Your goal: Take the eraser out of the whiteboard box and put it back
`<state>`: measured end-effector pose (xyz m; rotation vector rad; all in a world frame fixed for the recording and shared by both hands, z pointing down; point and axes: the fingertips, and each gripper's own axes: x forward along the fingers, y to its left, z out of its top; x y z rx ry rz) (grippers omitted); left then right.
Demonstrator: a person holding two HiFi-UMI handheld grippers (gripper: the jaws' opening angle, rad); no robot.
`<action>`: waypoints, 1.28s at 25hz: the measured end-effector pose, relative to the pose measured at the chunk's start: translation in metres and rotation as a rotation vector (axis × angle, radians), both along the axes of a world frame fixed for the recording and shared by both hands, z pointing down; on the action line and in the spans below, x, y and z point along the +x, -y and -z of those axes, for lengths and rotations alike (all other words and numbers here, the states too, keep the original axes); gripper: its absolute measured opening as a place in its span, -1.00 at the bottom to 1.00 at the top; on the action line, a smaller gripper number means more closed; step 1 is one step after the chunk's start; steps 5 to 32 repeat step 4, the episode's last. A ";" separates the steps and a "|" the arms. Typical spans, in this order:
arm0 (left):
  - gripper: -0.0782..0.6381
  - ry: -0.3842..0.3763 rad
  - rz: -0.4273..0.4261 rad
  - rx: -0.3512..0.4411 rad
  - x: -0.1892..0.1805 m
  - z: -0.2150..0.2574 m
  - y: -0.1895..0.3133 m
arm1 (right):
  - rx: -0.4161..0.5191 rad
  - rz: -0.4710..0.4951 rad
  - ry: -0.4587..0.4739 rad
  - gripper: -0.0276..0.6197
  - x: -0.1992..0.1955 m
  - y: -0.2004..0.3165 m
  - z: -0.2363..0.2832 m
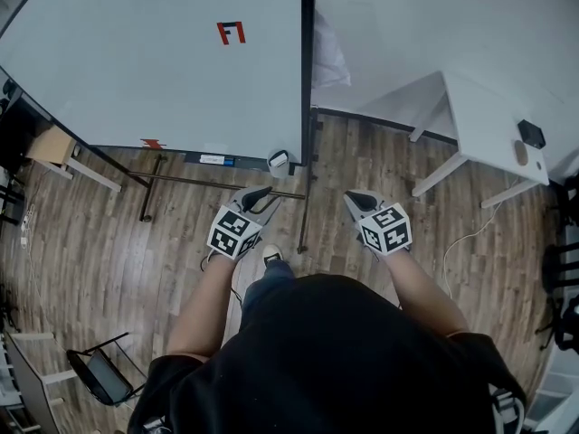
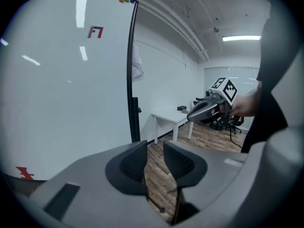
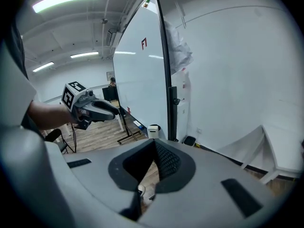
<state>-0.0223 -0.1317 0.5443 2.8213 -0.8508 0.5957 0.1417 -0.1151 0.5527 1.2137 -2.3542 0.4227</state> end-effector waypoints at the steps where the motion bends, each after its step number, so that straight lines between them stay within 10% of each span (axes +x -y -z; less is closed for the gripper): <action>1: -0.46 -0.005 0.006 0.001 0.000 0.003 -0.001 | 0.007 0.001 -0.008 -0.93 0.001 0.000 0.001; 32: -0.49 -0.011 0.022 0.010 -0.003 0.009 -0.003 | 0.026 0.003 -0.024 -0.93 0.001 -0.001 0.006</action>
